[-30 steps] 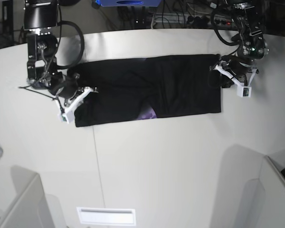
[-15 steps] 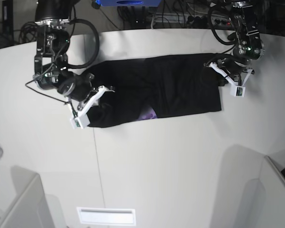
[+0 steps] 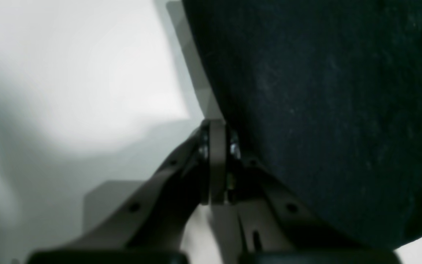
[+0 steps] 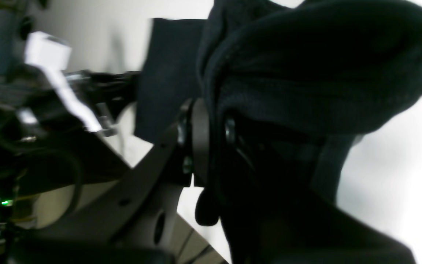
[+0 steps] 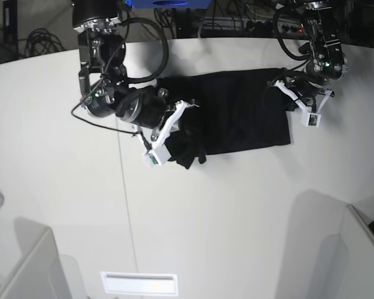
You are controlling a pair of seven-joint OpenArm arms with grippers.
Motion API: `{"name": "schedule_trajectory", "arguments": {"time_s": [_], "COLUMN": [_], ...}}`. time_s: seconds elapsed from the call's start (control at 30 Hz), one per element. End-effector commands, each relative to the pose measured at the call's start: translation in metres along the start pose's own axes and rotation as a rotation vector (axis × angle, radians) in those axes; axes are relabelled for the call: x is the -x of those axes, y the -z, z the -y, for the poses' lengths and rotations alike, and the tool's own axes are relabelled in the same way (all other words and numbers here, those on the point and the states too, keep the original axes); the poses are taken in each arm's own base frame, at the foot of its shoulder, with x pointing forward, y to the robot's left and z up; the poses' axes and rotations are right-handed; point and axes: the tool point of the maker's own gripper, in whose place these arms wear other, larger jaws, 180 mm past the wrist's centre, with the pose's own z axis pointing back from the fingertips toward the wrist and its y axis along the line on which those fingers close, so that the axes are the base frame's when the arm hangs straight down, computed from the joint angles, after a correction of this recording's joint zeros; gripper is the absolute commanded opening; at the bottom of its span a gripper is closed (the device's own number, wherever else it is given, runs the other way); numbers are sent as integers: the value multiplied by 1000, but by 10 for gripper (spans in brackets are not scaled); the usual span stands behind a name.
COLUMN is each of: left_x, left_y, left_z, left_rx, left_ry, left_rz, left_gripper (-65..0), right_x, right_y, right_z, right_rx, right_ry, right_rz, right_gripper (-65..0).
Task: Fold the T-shirt properly
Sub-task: 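Grasp the strip end with the right gripper and fold it over toward the left gripper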
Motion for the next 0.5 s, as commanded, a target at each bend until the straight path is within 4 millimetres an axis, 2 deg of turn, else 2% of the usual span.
{"name": "schedule_trajectory", "arguments": {"time_s": [0.0,0.27,0.47], "left_x": [-4,2,3], "left_y": [-3,-4,-4], "left_z": [-2,-1,0], "left_rx": [-4,-3,1], "left_ry": [14,11,7], "left_rz": [8,-6,-5], "left_gripper": [-650,-650,-650], "right_x": [-16,-18,-19], "right_y": [-1,14,22], "right_z": [-15,-51,-65], "right_rx": [-42,-110,-142], "right_ry": [-23,-17,-38], "right_rz": [48,33,53], "right_gripper": [-650,-650,-650]}}
